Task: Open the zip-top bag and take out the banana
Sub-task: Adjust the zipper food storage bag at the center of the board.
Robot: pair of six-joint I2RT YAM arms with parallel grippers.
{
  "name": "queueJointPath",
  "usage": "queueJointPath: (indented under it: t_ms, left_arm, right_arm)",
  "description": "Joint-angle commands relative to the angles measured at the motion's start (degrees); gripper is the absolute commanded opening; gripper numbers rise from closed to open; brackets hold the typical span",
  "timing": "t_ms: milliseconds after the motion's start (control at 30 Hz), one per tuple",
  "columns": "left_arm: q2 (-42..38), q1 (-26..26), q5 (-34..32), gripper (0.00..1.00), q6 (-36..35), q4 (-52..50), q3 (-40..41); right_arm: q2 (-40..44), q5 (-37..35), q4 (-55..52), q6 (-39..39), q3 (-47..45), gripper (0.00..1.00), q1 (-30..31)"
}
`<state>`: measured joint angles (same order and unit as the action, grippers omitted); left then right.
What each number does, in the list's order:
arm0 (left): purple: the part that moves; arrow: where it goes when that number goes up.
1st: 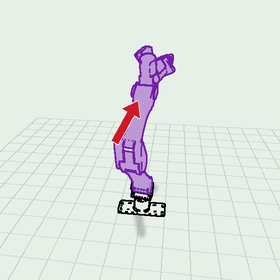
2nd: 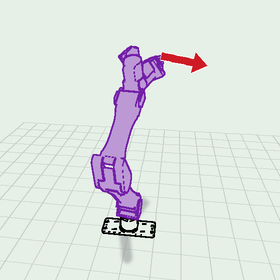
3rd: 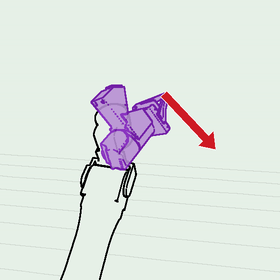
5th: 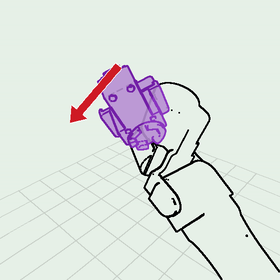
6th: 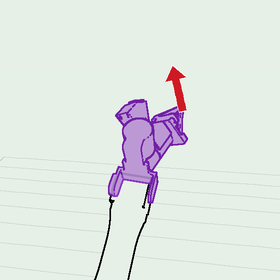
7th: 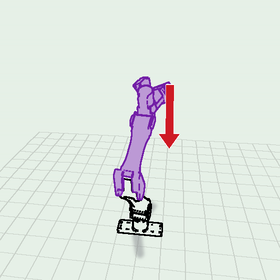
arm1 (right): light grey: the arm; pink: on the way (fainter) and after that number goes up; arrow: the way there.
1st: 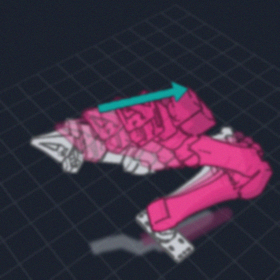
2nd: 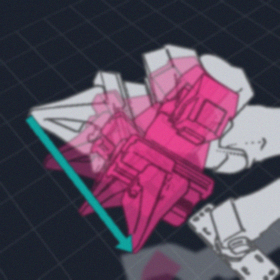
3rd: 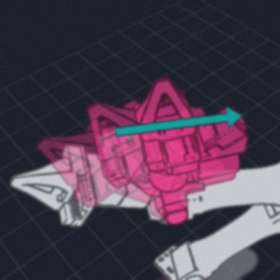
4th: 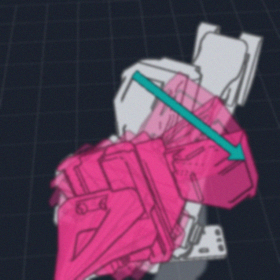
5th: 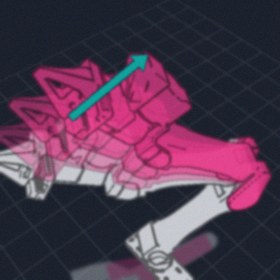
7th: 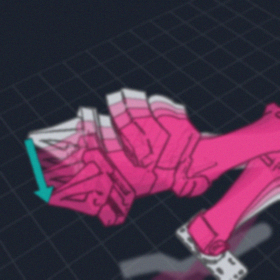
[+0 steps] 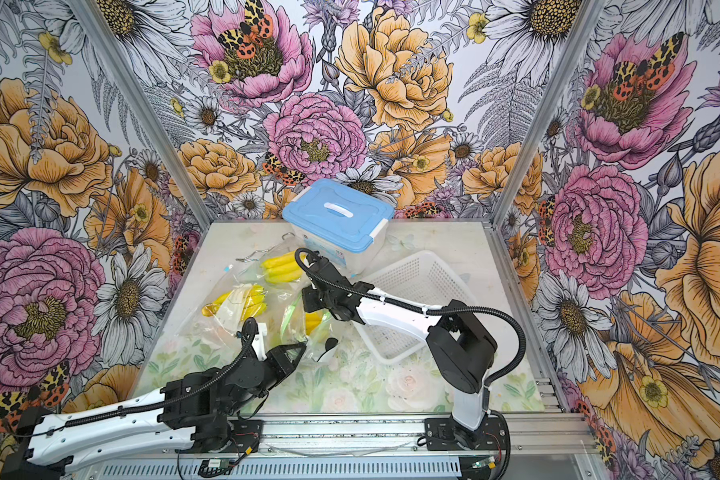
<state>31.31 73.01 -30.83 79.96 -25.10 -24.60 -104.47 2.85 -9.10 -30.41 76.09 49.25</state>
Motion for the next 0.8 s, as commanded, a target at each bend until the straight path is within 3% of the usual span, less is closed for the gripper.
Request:
queueJointPath:
  t_ms: [0,133,367,533,700,767]
  left_arm:
    - [-3.65,0.25,-2.18,0.53,0.24,-5.19,-1.29]
    - [-9.85,0.19,-5.08,0.65,-1.45,-13.37,-5.47]
    - [-18.16,-3.39,-11.91,0.67,-0.69,-29.37,-11.12]
    - [-21.32,-10.47,-5.72,0.66,1.57,-28.03,-4.91]
    - [-22.34,-17.64,1.11,0.65,0.74,-22.69,1.20]
    - [-22.52,-22.53,5.36,0.65,-0.34,-19.37,3.42]
  right_arm:
    - [2.82,8.48,8.40,0.31,-5.14,0.00,-1.44]
    - [6.95,10.91,8.08,1.32,-10.26,0.00,-1.44]
    - [13.43,18.83,13.53,11.85,-19.39,0.00,0.09]
    - [14.35,19.67,9.05,20.70,-21.34,0.00,2.84]
    - [12.20,18.47,8.15,18.66,-21.11,0.01,4.16]
    - [11.45,18.32,7.40,16.83,-20.07,0.10,4.29]
